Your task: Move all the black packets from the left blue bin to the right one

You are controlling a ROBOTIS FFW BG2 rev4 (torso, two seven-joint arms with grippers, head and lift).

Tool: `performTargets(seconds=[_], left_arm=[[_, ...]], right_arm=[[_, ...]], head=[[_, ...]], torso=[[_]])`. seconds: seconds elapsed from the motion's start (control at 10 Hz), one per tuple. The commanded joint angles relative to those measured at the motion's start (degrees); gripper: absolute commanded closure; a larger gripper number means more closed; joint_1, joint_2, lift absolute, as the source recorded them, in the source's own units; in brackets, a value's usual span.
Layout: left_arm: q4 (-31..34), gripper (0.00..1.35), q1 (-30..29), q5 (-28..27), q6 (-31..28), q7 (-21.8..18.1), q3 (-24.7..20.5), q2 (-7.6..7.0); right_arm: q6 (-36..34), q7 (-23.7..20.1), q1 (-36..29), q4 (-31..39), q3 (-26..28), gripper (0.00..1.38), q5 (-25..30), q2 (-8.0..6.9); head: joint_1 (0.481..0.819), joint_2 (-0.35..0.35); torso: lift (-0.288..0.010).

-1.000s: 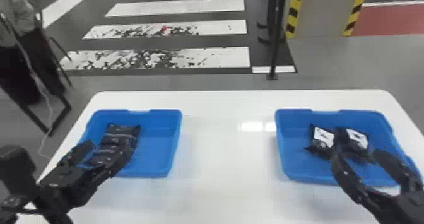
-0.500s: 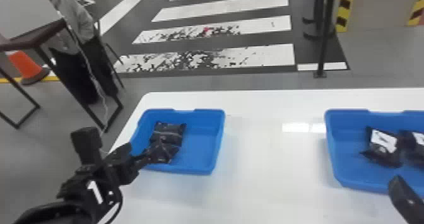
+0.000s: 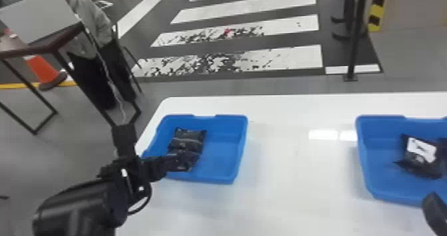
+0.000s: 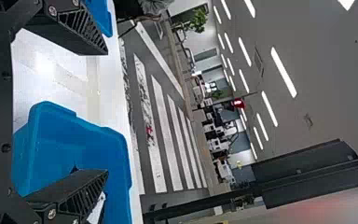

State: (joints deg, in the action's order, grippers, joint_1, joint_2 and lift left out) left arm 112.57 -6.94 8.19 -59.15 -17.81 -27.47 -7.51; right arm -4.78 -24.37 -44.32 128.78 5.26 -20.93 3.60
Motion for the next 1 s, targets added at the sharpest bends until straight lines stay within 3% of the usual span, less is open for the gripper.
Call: performTargets(seconds=[0.0,0.2,0.4,0.7,0.9], left_arm=[[-2.68,0.18,4.13,-0.20,-5.82,0.32,1.30,-1.10],[-5.77,0.18,8.21,-0.54,-13.55,1.20,1.30,-1.80],[-9.43,0.32,12.43,-2.37,-20.87,2.51,2.56,-2.86],[-20.54,0.81,20.16,-3.97,-24.52,3.04,2.68,-4.88],[-21.94,1.21,20.45,-3.85,-25.23,3.13,2.10,-5.93]], right_arm=[[-0.42,-0.15,0.02,-0.18,0.00,0.12,-0.32,0.00],[-0.98,-0.41,0.02,-0.46,0.00,0.12,-1.01,0.00],[-1.26,-0.50,0.02,-0.75,0.00,0.12,-1.81,0.00],[-1.82,-0.76,0.31,-1.03,-0.23,0.13,-2.84,0.00],[-2.10,-0.85,0.17,-1.17,-0.34,0.13,-3.64,0.00]], head=[[0.695,0.343],[0.695,0.326],[0.695,0.329],[0.695,0.335],[0.695,0.346]], torso=[[-0.138],[-0.138],[-0.138],[-0.138],[-0.138]])
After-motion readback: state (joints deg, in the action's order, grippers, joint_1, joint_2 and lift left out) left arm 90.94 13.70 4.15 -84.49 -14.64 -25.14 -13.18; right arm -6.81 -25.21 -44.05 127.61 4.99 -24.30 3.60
